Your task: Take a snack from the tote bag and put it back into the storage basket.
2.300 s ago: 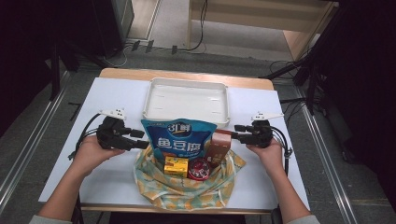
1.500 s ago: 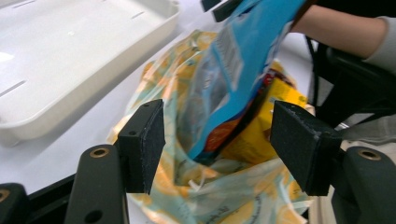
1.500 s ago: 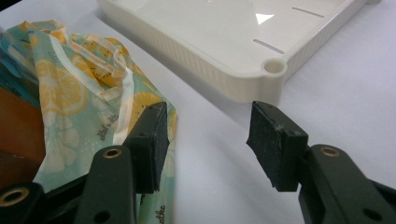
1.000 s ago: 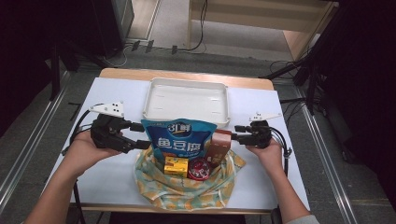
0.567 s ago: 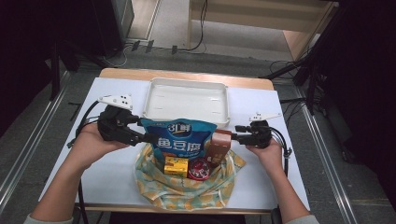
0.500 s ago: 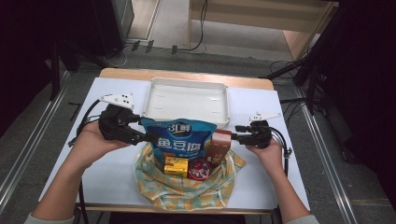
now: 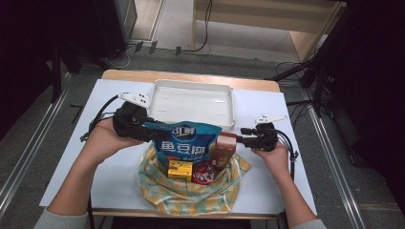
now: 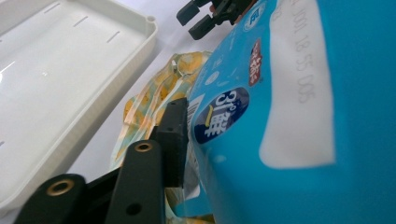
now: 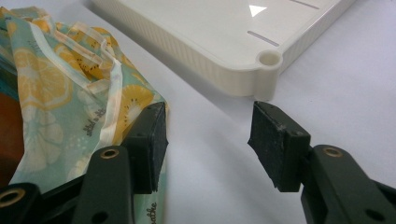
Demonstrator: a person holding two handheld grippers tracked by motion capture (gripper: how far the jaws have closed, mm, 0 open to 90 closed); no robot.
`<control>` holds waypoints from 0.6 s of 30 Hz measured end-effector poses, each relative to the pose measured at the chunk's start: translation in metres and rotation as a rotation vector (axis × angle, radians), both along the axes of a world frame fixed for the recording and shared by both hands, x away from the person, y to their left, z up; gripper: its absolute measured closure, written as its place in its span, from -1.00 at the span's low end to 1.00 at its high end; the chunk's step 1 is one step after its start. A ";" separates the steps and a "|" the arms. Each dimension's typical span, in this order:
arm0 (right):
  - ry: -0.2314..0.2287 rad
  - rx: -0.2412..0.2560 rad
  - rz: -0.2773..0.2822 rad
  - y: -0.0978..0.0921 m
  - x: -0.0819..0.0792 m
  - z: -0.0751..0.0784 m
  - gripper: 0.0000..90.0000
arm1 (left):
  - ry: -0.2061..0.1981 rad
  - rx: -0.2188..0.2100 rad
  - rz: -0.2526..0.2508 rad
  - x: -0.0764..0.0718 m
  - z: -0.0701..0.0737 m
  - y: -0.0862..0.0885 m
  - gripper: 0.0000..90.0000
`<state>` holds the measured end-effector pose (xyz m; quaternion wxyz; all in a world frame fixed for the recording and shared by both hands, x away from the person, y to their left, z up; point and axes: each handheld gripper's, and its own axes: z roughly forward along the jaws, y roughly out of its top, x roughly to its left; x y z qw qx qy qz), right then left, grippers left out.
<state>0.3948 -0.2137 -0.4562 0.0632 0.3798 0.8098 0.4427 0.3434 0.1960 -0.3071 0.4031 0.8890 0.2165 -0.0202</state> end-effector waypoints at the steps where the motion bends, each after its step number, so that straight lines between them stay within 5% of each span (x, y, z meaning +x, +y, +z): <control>1: -0.001 0.001 0.000 0.000 0.000 0.000 0.05 | -0.005 0.006 -0.005 0.000 -0.001 -0.001 0.39; 18: -0.006 -0.002 0.014 0.002 0.000 0.000 0.06 | 0.005 -0.073 -0.028 0.006 -0.014 0.002 0.85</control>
